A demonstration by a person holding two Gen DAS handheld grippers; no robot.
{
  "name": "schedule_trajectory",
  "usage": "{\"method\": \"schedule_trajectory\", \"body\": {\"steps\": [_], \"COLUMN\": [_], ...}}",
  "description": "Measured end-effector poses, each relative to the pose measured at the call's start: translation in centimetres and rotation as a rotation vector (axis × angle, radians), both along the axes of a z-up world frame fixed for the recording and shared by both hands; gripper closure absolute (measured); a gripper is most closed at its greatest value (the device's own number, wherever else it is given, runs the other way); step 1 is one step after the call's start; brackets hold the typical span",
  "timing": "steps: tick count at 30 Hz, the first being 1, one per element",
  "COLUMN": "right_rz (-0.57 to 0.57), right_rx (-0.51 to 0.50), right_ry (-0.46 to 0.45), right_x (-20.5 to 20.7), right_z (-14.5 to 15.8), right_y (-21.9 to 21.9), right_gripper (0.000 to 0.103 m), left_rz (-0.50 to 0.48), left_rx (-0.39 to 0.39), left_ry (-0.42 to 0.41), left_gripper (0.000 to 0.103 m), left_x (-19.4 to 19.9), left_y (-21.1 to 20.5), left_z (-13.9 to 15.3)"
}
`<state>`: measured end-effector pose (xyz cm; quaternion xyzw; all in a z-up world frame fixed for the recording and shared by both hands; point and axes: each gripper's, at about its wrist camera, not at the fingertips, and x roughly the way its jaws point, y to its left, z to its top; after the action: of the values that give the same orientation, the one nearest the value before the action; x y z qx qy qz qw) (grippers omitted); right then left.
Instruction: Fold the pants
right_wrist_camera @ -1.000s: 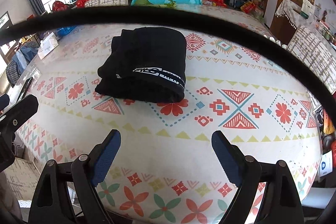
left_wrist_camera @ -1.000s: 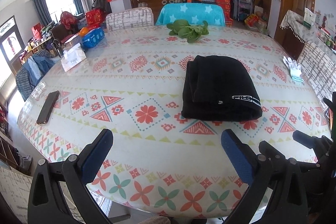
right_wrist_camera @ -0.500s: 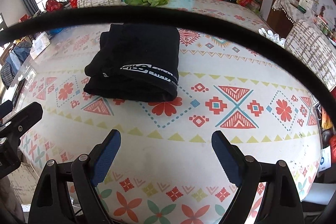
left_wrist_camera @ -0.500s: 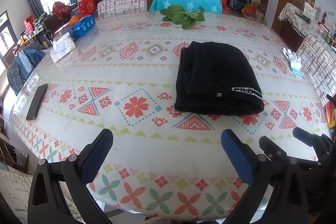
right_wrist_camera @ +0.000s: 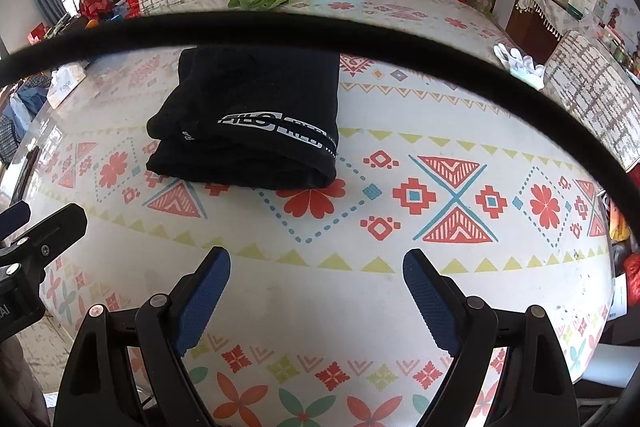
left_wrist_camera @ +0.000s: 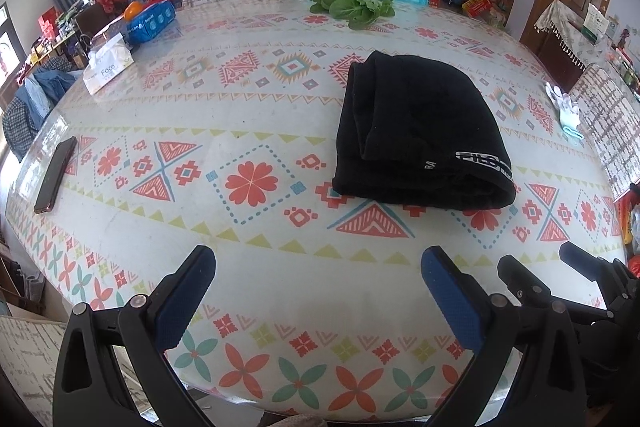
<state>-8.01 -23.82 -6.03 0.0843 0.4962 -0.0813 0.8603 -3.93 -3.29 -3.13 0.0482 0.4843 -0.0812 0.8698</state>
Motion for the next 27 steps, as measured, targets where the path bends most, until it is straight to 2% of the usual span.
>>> {"method": "schedule_trajectory", "body": {"steps": [27], "right_rz": [0.016], "right_rx": [-0.009], "right_ry": [0.018], "right_x": [0.4], "right_z": [-0.3], "right_y": [0.4], "right_gripper": [0.012], "left_rz": [-0.018], "left_rx": [-0.019], "left_ry": [0.065], "left_gripper": [0.0], "left_x": [0.6], "left_y": [-0.3], "left_z": [-1.5]}}
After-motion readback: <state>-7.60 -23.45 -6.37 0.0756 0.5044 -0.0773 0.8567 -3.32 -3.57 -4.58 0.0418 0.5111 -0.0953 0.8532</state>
